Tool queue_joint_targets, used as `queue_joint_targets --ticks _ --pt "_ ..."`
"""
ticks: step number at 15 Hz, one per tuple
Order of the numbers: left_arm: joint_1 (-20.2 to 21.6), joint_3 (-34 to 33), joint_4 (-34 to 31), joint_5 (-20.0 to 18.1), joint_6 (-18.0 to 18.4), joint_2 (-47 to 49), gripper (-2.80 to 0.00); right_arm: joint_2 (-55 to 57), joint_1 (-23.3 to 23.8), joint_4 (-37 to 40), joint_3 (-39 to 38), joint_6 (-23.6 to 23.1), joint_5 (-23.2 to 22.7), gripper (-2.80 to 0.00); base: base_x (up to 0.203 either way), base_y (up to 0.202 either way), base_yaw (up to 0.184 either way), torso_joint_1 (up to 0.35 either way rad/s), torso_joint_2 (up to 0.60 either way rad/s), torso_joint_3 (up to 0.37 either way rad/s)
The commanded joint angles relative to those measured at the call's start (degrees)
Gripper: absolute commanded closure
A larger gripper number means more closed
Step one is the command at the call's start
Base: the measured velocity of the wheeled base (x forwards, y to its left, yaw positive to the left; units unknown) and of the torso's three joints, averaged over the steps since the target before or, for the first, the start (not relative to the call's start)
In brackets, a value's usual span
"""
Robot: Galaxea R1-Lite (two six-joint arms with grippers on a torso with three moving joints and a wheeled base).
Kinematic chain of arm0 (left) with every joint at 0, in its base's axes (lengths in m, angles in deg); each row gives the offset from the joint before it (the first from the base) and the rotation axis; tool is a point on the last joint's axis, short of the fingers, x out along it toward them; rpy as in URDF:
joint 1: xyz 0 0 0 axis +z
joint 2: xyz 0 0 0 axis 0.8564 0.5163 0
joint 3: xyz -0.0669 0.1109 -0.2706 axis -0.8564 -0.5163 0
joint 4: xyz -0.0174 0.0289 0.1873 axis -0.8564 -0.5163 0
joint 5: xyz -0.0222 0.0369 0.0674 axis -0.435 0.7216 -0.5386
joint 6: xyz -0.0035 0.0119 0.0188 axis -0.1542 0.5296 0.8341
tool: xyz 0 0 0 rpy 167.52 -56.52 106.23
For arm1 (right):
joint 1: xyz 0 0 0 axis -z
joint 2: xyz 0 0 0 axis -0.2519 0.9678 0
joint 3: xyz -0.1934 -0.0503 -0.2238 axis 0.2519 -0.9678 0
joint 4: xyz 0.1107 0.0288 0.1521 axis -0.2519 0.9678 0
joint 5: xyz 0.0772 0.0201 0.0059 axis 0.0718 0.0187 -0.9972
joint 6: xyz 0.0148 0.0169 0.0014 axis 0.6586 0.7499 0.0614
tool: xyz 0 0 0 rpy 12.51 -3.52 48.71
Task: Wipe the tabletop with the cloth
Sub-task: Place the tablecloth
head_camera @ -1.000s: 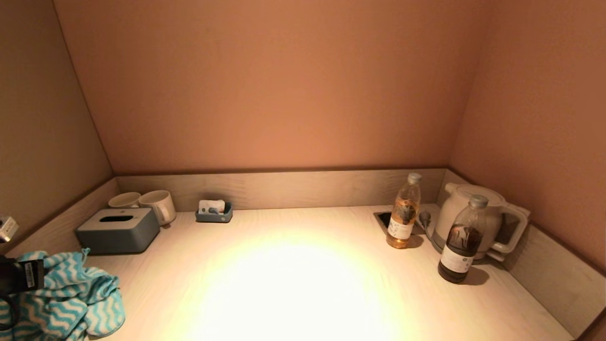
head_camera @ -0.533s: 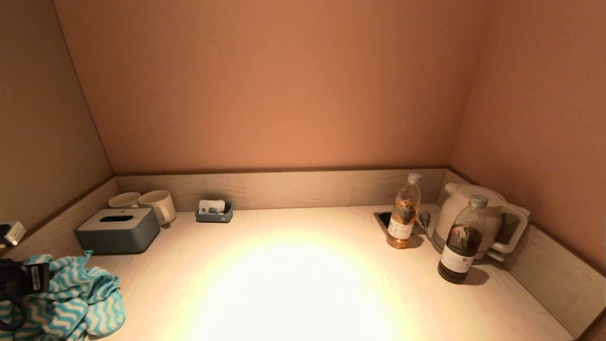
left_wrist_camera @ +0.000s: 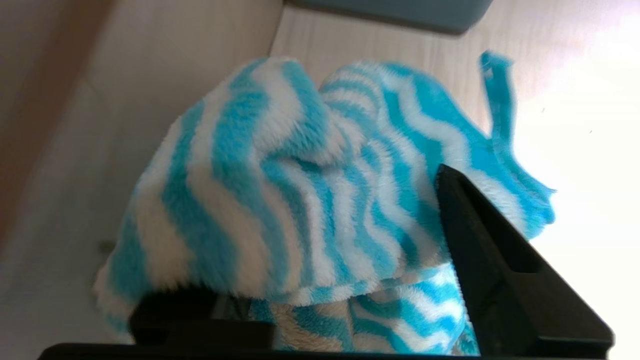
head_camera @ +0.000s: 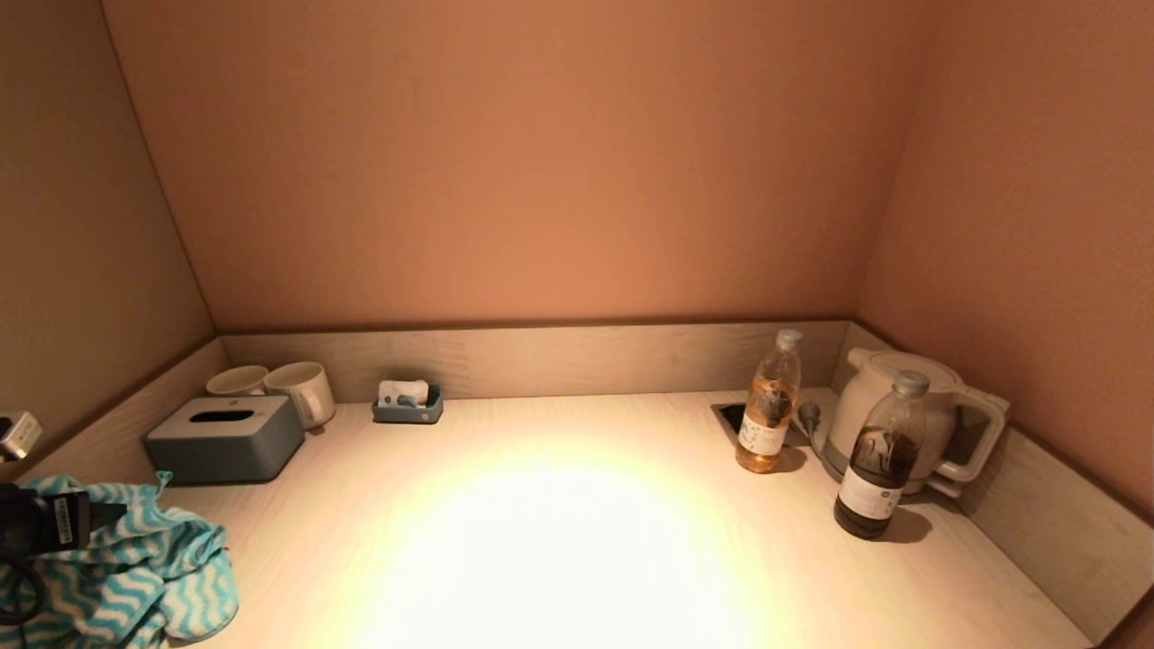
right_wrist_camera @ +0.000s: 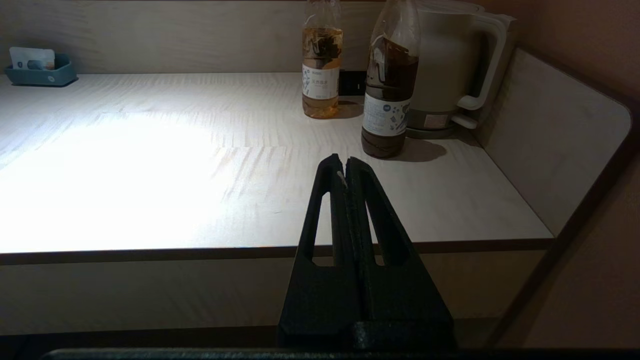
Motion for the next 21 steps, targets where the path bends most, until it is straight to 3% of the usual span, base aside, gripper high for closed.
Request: queue_joint_targets --ticks 1,6,13,16,18,21 --pt "-0.28 0.19 0.15 -0.11 -0.06 -2.85 -2.8 0.05 -0.02 0.01 -0.01 -0.06 -0.02 0.0 0.0 0.0 0.0 0.0 0.0 0.0" --pt "-1.51 -2.75 -2.28 0.14 0.24 -9.81 -2.8 0.05 -0.02 0.01 -0.01 -0.06 -0.02 0.0 0.0 0.0 0.0 0.0 0.0 0.0" --pt "-1.61 -0.74 -16.51 0.14 -1.07 -9.06 -2.8 0.05 -0.02 0.01 -0.01 -0.06 -0.02 0.0 0.0 0.0 0.0 0.0 0.0 0.0" --pt "-1.66 5.36 -28.77 0.04 -4.96 -8.54 -2.8 0.05 -0.02 0.01 -0.1 -0.06 -0.02 0.0 0.0 0.0 0.0 0.0 0.0 0.0" --pt "-1.69 7.26 -32.59 0.08 -7.12 -8.82 -2.8 0.05 -0.02 0.01 -0.01 -0.06 -0.02 0.0 0.0 0.0 0.0 0.0 0.0 0.0" --pt "-1.62 15.48 -44.91 0.4 -12.45 -8.89 -2.8 0.05 -0.02 0.01 -0.01 -0.06 -0.02 0.0 0.0 0.0 0.0 0.0 0.0 0.0"
